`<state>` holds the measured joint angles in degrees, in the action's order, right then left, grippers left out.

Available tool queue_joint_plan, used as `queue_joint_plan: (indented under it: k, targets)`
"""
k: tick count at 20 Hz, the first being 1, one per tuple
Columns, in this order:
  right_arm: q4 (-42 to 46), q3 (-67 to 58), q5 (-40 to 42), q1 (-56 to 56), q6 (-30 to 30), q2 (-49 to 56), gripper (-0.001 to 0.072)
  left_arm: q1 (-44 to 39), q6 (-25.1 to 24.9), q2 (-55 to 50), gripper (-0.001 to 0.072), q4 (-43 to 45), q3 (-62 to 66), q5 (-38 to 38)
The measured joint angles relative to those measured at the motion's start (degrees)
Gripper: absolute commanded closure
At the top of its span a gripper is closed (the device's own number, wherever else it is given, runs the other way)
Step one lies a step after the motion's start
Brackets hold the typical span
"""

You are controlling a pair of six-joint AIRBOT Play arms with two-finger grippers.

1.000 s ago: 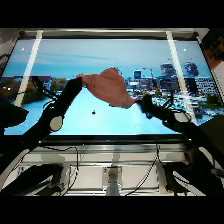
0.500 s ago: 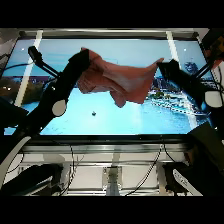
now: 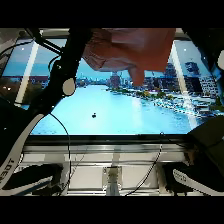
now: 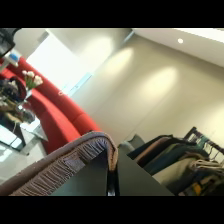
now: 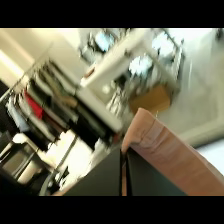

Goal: Fold the clothes and pants, and hang the long-sleeved shirts on hangers.

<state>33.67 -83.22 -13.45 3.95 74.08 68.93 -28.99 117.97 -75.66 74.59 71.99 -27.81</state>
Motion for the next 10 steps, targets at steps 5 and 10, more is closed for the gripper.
queue_joint_plan:
  k: [5,10]
  targets:
    - [1.0,-10.9,-3.4,-1.0,-1.3,7.1,0.0706,0.4,0.5,-4.6,0.0689,0.1,1.3,2.5]
    - [1.2,-14.8,-3.1,-1.2,-1.7,11.8,0.0706,0.5,0.6,-8.6,0.0690,0.2,2.1,0.4]
